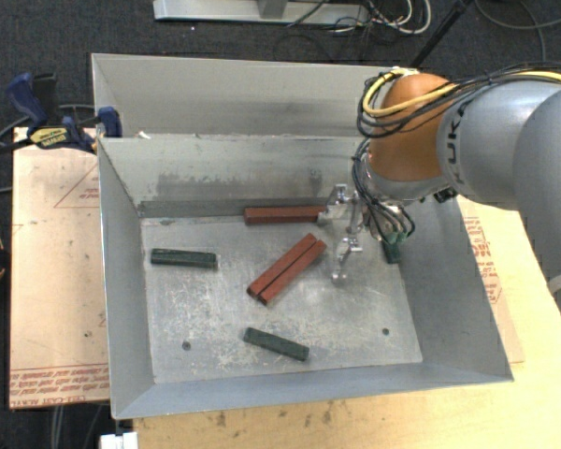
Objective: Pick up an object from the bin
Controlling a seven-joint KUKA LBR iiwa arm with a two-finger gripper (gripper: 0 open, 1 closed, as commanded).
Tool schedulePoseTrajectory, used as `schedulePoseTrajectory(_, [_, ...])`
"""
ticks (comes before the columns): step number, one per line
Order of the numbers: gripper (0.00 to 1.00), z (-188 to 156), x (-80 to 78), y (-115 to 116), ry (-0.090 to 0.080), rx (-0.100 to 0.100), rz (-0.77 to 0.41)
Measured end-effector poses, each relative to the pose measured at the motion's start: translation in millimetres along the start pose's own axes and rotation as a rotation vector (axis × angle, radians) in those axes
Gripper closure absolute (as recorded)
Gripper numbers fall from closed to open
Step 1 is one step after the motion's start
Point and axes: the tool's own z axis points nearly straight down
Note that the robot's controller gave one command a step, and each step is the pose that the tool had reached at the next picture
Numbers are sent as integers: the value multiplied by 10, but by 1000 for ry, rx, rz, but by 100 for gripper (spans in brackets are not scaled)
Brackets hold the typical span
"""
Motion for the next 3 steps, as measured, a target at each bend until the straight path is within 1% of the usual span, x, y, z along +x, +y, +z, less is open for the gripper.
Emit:
schedulePoseTrajectory(1, [100,-2,96,721,-12,-1,-57])
schedulePoseTrajectory(2, [100,-2,96,721,-12,-1,-57])
schedulePoseTrajectory(3, [100,-1850,-7,674,-12,0,-17])
